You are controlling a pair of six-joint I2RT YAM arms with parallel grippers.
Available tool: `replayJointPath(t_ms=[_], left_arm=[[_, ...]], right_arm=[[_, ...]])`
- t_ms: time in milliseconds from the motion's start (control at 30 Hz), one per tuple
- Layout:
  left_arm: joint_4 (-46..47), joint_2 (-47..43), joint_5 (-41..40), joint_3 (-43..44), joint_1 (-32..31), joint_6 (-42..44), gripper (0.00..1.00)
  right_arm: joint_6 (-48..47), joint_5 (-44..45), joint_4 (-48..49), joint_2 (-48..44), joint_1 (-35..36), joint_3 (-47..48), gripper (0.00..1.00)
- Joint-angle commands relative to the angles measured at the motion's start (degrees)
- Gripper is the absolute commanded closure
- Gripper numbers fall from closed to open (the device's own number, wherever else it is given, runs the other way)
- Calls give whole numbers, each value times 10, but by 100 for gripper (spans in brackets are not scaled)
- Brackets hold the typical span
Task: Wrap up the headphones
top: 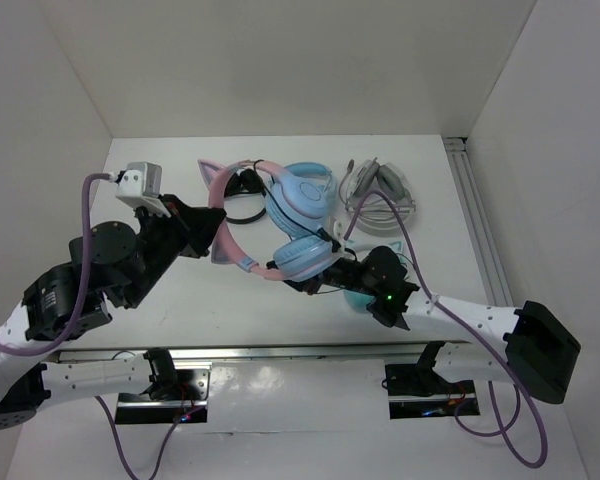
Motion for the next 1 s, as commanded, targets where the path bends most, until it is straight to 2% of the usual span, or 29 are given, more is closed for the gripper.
replayJointPath(t_ms=[0,167,300,500,767,900,967], left_arm=[[86,-17,-22,22,-1,-43,100],[66,-17,-76,40,-1,-49,100],[47,-5,-136,90,-1,-43,100],[38,19,-200,116,-1,-25,100],[32,38,-290,122,-1,-41,100],[57,60,-328,128,-1,-4,100],[86,60,-344,123,-1,40,100]], right_arm=[[41,-28,140,14,-1,-8,76],[48,-28,149,20,10,-20,71],[48,-23,144,30,16,-39,70],[48,-13,157,36,32,-66,70],[53,8,181,56,96,-82,70],[59,14,198,56,124,-99,70],[59,20,198,56,142,-105,69]])
